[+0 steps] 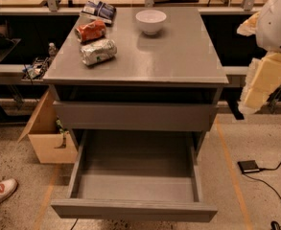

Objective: Place 7up can into middle drawer

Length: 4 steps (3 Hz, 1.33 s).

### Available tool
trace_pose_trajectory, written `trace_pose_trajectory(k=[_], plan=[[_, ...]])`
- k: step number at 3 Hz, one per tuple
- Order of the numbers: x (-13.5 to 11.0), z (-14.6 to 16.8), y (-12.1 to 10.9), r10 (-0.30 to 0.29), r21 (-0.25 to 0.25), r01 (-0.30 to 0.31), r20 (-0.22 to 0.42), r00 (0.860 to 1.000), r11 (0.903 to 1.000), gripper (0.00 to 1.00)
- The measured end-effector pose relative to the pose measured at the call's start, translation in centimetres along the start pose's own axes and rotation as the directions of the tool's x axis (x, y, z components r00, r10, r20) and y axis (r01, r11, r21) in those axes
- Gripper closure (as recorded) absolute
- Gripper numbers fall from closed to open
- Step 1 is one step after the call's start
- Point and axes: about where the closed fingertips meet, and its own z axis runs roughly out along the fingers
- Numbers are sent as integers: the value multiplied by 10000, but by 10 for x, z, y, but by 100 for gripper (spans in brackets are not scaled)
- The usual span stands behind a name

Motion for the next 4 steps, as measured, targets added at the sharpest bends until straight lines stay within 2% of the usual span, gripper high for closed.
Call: trace_pose_trajectory(k=[1, 2, 3, 4], plan=[[-16, 17, -37, -344, 107, 338, 528, 9980, 9994, 0], [-34, 36, -72, -381, 299, 348, 1174, 9924, 9989, 0], [-59, 51, -99, -136, 518, 37, 1932, 9811, 9986, 0], [-87, 63, -112, 60, 575, -215, 2572, 9663, 9981, 0]])
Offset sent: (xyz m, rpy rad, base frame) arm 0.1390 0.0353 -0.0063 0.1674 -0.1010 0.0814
